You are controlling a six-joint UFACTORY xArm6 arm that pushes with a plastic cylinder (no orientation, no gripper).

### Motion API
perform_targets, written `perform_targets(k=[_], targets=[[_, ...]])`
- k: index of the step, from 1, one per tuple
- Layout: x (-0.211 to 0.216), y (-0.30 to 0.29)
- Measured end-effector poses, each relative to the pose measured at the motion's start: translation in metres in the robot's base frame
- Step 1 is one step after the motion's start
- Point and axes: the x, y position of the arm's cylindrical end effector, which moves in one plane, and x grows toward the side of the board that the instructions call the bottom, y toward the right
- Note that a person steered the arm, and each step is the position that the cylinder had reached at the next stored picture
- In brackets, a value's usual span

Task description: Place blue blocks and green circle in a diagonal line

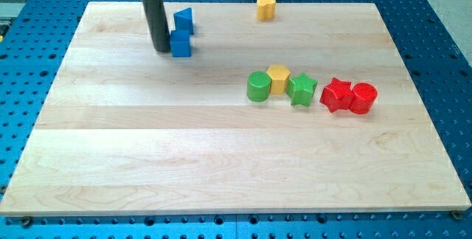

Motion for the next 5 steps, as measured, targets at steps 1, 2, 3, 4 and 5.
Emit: perform_targets(k=[1, 2, 3, 4, 5], targets=[[0.022, 0.027], [0.046, 0.028], [0.074, 0.048], [0.06, 0.068], [0.036, 0.075]])
